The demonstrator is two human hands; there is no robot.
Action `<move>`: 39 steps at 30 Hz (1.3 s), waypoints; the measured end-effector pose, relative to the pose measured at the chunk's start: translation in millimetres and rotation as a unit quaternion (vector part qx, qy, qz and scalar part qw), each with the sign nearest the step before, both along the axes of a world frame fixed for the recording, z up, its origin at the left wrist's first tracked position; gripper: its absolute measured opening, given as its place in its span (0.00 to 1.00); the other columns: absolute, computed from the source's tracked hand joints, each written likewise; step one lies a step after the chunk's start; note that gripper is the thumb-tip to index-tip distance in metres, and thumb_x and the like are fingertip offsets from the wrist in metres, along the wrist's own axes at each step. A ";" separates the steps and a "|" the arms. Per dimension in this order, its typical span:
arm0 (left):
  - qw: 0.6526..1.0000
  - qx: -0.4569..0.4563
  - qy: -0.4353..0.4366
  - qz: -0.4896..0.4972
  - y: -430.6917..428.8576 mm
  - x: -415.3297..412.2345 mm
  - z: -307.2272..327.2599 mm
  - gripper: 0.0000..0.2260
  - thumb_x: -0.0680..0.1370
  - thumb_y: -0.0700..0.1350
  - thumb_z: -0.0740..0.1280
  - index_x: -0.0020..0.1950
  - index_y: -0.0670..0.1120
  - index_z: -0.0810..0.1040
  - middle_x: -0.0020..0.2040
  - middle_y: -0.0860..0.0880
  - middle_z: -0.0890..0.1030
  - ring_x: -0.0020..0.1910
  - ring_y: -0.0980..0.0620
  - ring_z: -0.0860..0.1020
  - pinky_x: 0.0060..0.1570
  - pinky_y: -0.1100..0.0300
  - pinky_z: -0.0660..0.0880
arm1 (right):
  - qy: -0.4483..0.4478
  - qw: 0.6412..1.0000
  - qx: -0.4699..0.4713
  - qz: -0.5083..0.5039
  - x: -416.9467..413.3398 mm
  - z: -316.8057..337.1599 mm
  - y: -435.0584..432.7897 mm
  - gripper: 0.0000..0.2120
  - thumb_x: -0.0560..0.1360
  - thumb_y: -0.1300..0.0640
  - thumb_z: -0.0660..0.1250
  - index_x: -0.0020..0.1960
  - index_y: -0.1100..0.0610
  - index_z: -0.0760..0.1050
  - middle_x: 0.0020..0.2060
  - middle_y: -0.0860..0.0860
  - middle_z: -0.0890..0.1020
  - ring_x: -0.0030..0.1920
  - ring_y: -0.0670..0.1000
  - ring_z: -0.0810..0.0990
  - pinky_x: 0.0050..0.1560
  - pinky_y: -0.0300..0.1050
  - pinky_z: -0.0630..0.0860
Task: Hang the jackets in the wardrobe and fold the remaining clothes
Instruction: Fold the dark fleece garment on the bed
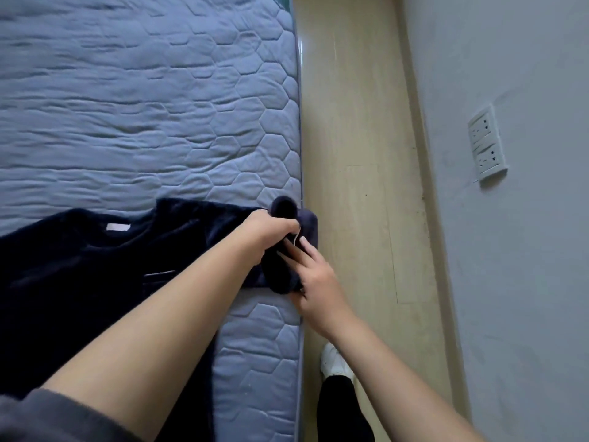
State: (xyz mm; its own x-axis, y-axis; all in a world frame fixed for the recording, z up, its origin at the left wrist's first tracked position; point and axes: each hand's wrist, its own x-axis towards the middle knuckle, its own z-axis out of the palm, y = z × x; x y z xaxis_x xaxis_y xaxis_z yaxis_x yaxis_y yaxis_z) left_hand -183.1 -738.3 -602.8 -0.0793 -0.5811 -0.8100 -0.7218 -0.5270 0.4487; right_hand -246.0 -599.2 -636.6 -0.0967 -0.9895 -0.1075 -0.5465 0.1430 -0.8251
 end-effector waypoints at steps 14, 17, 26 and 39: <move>0.960 -0.105 -0.113 0.234 22.9 431.8 2.8 0.09 0.70 0.44 0.62 0.48 0.46 0.78 0.47 0.43 0.81 0.47 0.42 0.79 0.49 0.51 0.75 | 0.060 0.972 0.055 0.219 365.7 6.2 33.3 0.31 0.75 0.55 0.63 0.76 0.46 0.59 0.78 0.47 0.53 0.78 0.54 0.46 0.74 0.60 0.53; 0.962 -0.005 -0.148 0.228 29.3 500.9 -37.0 0.19 0.73 0.43 0.64 0.63 0.41 0.71 0.55 0.40 0.79 0.52 0.40 0.77 0.52 0.49 0.76 | 0.085 0.951 0.126 0.268 408.0 -25.5 46.9 0.32 0.76 0.55 0.60 0.77 0.44 0.53 0.78 0.46 0.48 0.78 0.51 0.43 0.76 0.57 0.49; 0.936 -0.169 -0.279 -0.135 45.6 496.5 -98.4 0.29 0.73 0.45 0.64 0.73 0.46 0.60 0.74 0.46 0.61 0.74 0.45 0.57 0.69 0.44 0.61 | 0.132 0.957 0.226 0.125 341.9 -95.0 22.2 0.27 0.77 0.58 0.61 0.75 0.50 0.62 0.75 0.49 0.61 0.75 0.50 0.59 0.73 0.45 0.60; 0.898 -0.141 -0.252 -0.331 26.4 415.1 -172.7 0.37 0.78 0.58 0.59 0.78 0.53 0.38 0.78 0.47 0.35 0.77 0.43 0.39 0.70 0.34 0.53 | -0.640 0.548 0.199 -0.500 252.0 -129.8 -75.6 0.15 0.80 0.57 0.62 0.65 0.59 0.73 0.60 0.56 0.78 0.61 0.56 0.76 0.61 0.52 0.72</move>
State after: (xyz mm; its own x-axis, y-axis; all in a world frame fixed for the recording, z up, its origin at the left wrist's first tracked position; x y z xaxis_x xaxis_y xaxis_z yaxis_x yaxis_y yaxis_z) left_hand 232.0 -712.0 -775.5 -0.1482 -0.7288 -0.6685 -0.9839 0.1767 0.0255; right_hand 6.0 -674.8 -766.5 -0.1626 -0.3827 -0.9094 0.9601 0.1511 -0.2353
